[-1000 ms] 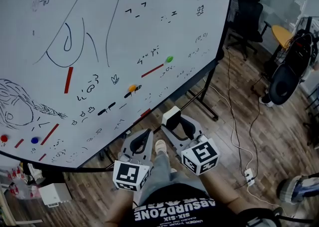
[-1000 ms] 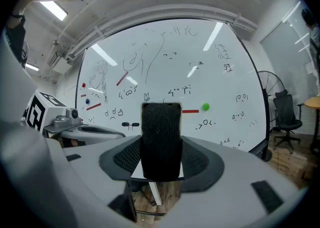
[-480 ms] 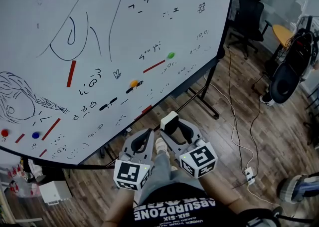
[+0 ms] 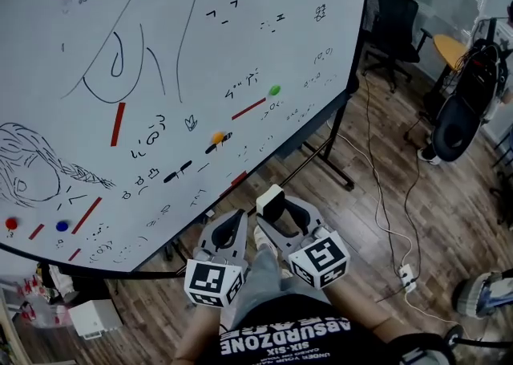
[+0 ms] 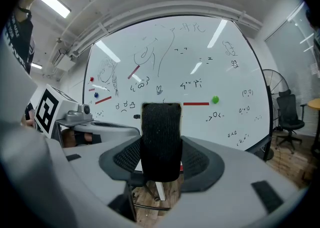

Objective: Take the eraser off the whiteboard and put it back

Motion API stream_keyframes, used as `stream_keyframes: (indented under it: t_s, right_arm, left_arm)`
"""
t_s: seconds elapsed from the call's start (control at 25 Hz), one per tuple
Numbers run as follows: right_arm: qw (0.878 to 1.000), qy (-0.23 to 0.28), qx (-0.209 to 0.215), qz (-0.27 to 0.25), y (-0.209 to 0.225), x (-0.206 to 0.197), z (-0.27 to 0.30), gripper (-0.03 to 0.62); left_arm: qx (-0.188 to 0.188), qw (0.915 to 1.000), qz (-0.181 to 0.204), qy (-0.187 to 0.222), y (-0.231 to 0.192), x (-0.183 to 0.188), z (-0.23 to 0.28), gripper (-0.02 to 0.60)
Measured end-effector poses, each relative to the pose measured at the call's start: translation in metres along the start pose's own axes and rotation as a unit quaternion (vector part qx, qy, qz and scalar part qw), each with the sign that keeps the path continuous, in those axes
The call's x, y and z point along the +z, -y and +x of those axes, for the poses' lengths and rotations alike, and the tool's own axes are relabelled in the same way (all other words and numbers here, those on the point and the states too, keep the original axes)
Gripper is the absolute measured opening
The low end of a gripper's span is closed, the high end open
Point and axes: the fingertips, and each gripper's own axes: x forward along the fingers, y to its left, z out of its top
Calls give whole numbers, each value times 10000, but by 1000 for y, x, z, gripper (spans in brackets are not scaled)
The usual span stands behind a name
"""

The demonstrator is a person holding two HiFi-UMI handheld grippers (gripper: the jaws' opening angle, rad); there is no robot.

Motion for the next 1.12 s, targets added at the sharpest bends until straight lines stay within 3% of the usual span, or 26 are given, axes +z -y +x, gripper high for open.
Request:
stream_keyframes:
  t_s: [0.48, 1.12]
  right_arm:
    - [9998, 10, -108, -161, 3, 11, 8, 230]
    - [9994, -70, 93, -320, 0, 12, 33, 232]
  left_arm:
    - [-42, 9998, -122, 177, -15, 8, 7, 6]
    - [238, 9988, -356, 229, -35, -1, -5, 6]
